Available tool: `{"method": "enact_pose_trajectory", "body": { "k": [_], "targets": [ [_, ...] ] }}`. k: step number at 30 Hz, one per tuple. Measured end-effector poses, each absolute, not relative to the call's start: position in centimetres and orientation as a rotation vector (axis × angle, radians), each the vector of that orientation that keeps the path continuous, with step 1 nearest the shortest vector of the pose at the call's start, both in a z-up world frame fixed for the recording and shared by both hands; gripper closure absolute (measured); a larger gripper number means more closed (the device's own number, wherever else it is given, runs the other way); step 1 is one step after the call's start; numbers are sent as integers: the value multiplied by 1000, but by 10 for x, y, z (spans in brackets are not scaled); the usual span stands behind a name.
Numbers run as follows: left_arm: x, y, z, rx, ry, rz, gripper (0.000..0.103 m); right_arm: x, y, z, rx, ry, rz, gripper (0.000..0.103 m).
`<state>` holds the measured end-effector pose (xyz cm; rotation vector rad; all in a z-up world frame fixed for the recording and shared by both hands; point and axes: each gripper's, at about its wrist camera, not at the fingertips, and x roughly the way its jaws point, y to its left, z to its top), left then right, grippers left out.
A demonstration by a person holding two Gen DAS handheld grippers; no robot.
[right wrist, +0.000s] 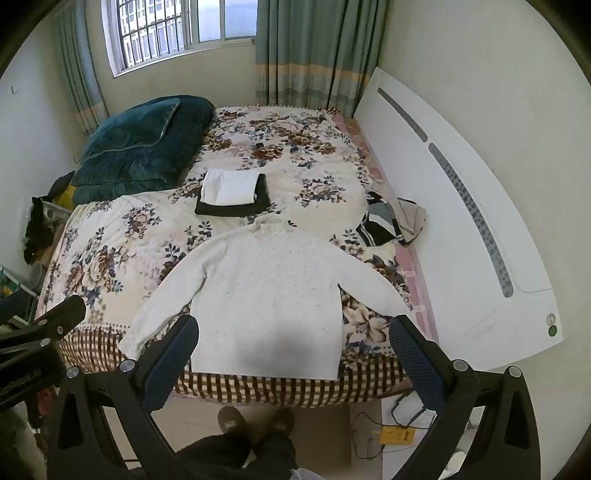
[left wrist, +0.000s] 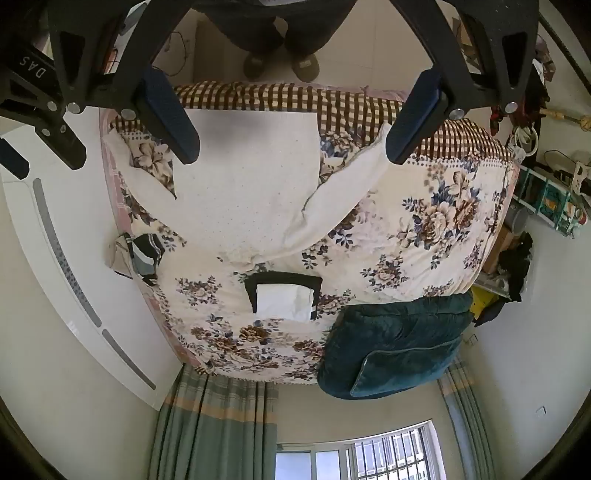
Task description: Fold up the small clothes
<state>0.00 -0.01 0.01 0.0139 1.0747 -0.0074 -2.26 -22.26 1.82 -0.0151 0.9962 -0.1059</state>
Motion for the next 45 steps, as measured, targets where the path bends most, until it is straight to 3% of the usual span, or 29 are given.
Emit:
{"method": "enact_pose_trajectory", "body": {
  "k": [45],
  "targets": [
    [3, 6, 19, -14, 1050, -16, 0, -28, -219, 45, -34, 978, -110, 0]
  ]
}}
